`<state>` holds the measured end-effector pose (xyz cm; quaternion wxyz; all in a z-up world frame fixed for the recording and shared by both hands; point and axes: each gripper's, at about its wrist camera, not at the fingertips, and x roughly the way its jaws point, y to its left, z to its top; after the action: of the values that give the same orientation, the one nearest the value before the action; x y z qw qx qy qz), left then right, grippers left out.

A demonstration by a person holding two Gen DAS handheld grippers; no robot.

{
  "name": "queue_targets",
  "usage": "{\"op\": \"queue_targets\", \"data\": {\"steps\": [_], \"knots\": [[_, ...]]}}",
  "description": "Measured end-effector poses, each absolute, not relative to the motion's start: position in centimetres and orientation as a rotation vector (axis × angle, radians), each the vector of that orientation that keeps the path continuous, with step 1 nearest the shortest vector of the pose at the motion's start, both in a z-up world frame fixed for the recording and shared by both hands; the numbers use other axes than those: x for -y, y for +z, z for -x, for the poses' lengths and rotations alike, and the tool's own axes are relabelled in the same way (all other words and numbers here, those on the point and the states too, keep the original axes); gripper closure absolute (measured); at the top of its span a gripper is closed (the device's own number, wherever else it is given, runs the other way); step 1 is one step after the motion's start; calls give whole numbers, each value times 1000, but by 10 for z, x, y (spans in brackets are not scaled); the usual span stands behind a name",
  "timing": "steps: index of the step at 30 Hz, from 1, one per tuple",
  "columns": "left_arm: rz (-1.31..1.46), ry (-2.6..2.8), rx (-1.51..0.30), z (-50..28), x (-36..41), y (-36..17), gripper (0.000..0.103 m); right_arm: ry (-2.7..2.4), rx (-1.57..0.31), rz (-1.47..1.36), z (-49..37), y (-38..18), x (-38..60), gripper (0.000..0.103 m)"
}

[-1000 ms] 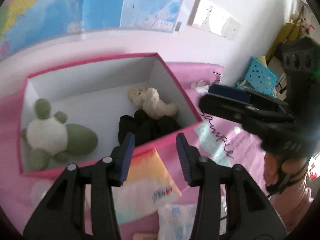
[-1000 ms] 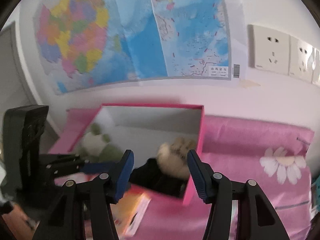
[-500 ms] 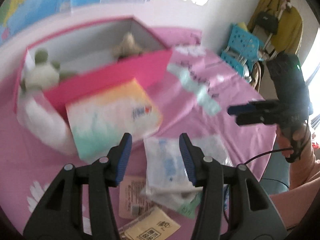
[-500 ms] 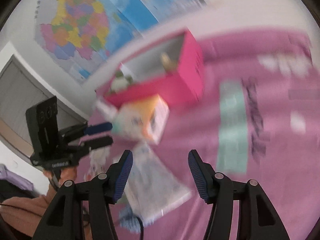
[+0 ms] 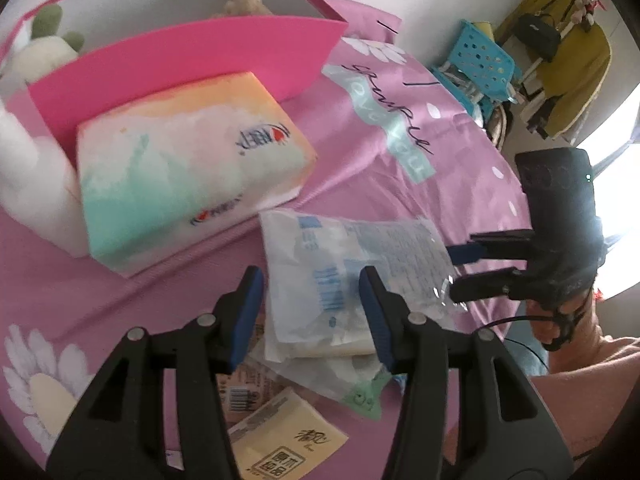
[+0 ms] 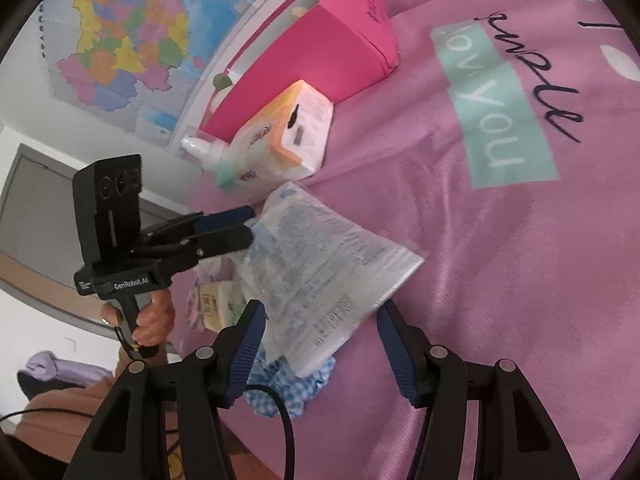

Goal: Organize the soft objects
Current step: 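Grasp the clear plastic-wrapped packet with the right gripper, then carry the plastic packet into the pink box and release it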

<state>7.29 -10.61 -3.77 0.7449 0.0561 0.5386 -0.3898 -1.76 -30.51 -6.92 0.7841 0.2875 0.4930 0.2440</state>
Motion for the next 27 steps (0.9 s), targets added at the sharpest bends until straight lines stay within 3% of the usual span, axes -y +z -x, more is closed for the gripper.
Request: {"op": "queue_targets", "data": {"steps": [3, 5, 8, 17, 27], "knots": [[-121, -860, -1193, -74, 108, -40, 47, 509, -1037, -588, 17, -67, 300, 49], [-122, -866, -1192, -74, 109, -40, 47, 487, -1023, -557, 17, -63, 299, 63], [-101, -872, -1192, -76, 107, -40, 47, 452, -990, -507, 17, -56, 301, 72], [-67, -851, -1116, -61, 97, -20, 47, 449, -917, -386, 20, -33, 293, 79], [-82, -790, -942, -64, 93, 38, 47, 464, -802, -268, 6, 16, 286, 79]]}}
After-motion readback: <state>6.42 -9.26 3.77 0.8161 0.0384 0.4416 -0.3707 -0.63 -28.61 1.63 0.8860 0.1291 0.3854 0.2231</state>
